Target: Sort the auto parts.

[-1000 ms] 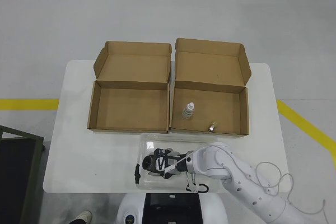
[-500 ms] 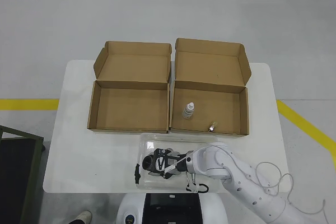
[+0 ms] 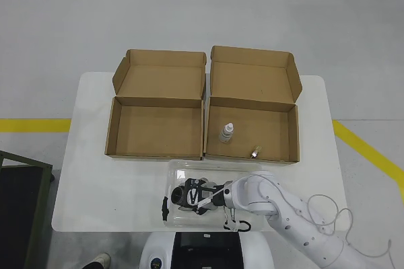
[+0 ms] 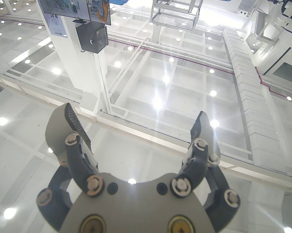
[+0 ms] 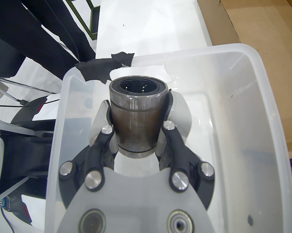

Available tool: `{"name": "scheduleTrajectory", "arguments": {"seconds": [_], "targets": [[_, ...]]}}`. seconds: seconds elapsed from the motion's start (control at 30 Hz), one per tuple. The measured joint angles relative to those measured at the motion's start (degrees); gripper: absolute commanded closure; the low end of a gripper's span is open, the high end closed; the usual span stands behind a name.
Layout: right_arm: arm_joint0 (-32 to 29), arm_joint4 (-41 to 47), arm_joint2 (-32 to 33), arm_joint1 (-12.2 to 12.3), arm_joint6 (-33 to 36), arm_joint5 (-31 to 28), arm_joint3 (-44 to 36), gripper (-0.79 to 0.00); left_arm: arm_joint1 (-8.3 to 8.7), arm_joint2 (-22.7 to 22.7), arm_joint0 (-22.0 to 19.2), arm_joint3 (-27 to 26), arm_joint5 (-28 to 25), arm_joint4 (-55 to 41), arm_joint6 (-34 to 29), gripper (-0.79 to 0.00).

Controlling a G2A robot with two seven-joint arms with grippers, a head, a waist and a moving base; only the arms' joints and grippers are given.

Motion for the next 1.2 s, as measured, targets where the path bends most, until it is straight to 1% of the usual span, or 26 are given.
{"name": "scheduleTrajectory", "arguments": {"seconds": [0.07, 0.17, 0.2, 0.23, 0.27, 0.93, 0.97, 1.1, 1.2], "targets": [[0.0, 0.0, 0.0, 0.0, 0.0, 0.0, 0.0, 0.0, 0.0, 0.0, 0.0, 0.0, 0.0, 0.0, 0.0, 0.0], [0.0, 0.0, 0.0, 0.0, 0.0, 0.0, 0.0, 0.0, 0.0, 0.0, 0.0, 0.0, 0.0, 0.0, 0.0, 0.0], [0.0, 0.0, 0.0, 0.0, 0.0, 0.0, 0.0, 0.0, 0.0, 0.0, 0.0, 0.0, 0.0, 0.0, 0.0, -0.391], [0.0, 0.0, 0.0, 0.0, 0.0, 0.0, 0.0, -0.262, 0.0, 0.0, 0.0, 0.0, 0.0, 0.0, 0.0, -0.785], [0.0, 0.0, 0.0, 0.0, 0.0, 0.0, 0.0, -0.52, 0.0, 0.0, 0.0, 0.0, 0.0, 0.0, 0.0, -0.785], [0.0, 0.0, 0.0, 0.0, 0.0, 0.0, 0.0, -0.52, 0.0, 0.0, 0.0, 0.0, 0.0, 0.0, 0.0, -0.785], [0.0, 0.0, 0.0, 0.0, 0.0, 0.0, 0.0, -0.785, 0.0, 0.0, 0.0, 0.0, 0.0, 0.0, 0.0, -0.785], [-0.4, -0.2, -0.1, 0.0, 0.1, 0.7, -0.6, -0.785, 0.0, 0.0, 0.0, 0.0, 0.0, 0.0, 0.0, -0.785], [-0.8, 0.2, 0.0, 0.1, 2.0, 1.5, -1.8, -0.785, 0.0, 0.0, 0.0, 0.0, 0.0, 0.0, 0.0, -0.785]]}}
